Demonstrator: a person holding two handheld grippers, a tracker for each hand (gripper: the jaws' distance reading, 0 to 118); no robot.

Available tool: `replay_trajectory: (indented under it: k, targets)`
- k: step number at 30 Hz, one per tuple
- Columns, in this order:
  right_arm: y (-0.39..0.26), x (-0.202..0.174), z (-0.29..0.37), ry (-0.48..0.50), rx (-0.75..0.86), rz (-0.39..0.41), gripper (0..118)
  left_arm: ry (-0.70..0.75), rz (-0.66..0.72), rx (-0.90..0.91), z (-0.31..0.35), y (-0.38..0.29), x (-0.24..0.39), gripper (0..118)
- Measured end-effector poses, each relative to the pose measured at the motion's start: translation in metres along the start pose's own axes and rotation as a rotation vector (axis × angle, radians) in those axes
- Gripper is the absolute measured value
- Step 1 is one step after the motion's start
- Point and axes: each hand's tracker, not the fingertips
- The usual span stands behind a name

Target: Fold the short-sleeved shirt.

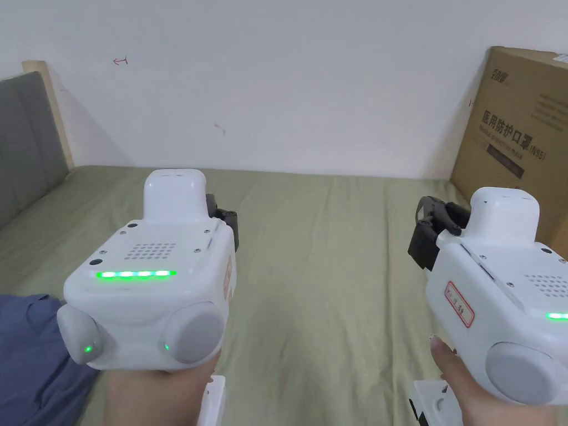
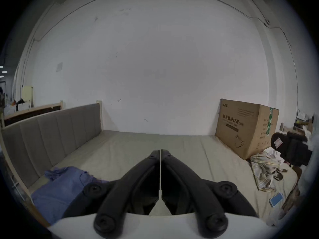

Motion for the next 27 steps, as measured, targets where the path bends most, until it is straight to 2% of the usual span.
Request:
replay_trajectory:
  k: [6, 9, 16, 19, 24, 27]
  targets:
    - [-0.005, -0.019, -0.016, 0.021, -0.023, 0.014, 1, -0.030, 0.036, -0.043, -0.001, -0.006, -0.035, 0]
    - [-0.010, -0.053, -0.029, 0.062, -0.055, 0.017, 1, 0.077, 0.017, -0.059, 0.009, -0.011, -0.073, 0]
    - [-0.026, -0.152, -0.055, 0.395, -0.168, -0.013, 1, 0.369, 0.085, -0.094, 0.063, -0.019, -0.194, 0]
    - [-0.030, -0.184, -0.059, 0.454, -0.197, -0.015, 1, 0.434, 0.092, -0.107, 0.078, -0.023, -0.221, 0]
    - [-0.035, -0.203, -0.073, 0.482, -0.251, -0.038, 1, 0.451, 0.072, -0.130, 0.077, -0.025, -0.227, 0]
    - [-0.042, -0.211, -0.083, 0.486, -0.306, 0.004, 1, 0.389, 0.082, -0.288, 0.053, -0.030, -0.239, 0]
